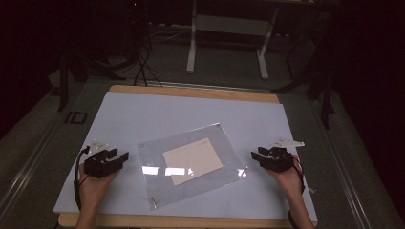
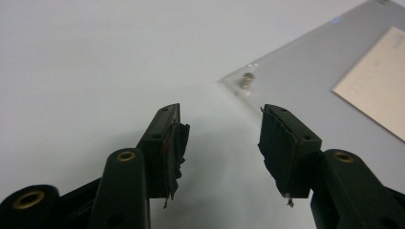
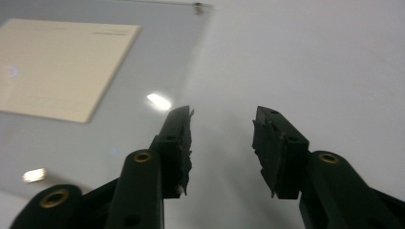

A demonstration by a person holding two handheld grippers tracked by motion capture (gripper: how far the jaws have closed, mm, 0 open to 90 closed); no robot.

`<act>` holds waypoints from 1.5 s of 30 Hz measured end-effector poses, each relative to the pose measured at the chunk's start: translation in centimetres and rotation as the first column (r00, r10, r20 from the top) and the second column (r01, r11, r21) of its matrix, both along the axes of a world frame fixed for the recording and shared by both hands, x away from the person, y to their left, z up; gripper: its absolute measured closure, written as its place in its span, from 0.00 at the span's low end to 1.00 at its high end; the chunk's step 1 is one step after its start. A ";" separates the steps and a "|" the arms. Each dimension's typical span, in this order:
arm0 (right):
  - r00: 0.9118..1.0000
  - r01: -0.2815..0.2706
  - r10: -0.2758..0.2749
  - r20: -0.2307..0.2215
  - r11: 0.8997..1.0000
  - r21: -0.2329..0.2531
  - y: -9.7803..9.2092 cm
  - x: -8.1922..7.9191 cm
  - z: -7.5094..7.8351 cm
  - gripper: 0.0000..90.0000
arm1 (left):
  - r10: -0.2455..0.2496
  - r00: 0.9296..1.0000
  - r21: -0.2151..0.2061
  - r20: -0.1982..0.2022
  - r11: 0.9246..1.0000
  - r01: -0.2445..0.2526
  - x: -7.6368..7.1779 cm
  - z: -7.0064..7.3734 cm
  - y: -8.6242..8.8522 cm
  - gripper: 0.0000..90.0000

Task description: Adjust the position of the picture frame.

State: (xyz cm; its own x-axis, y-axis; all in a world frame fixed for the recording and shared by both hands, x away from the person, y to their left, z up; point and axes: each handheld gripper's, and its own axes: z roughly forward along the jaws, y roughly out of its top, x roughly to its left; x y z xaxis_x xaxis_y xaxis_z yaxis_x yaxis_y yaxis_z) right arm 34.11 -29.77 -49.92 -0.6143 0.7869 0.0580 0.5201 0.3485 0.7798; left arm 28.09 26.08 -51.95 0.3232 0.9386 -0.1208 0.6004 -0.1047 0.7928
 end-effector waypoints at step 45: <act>0.994 -0.047 0.054 0.096 0.997 -0.067 4.8 1.3 1.4 0.95 | -0.440 0.893 0.054 0.091 0.898 0.437 -3.4 0.4 -4.2 0.51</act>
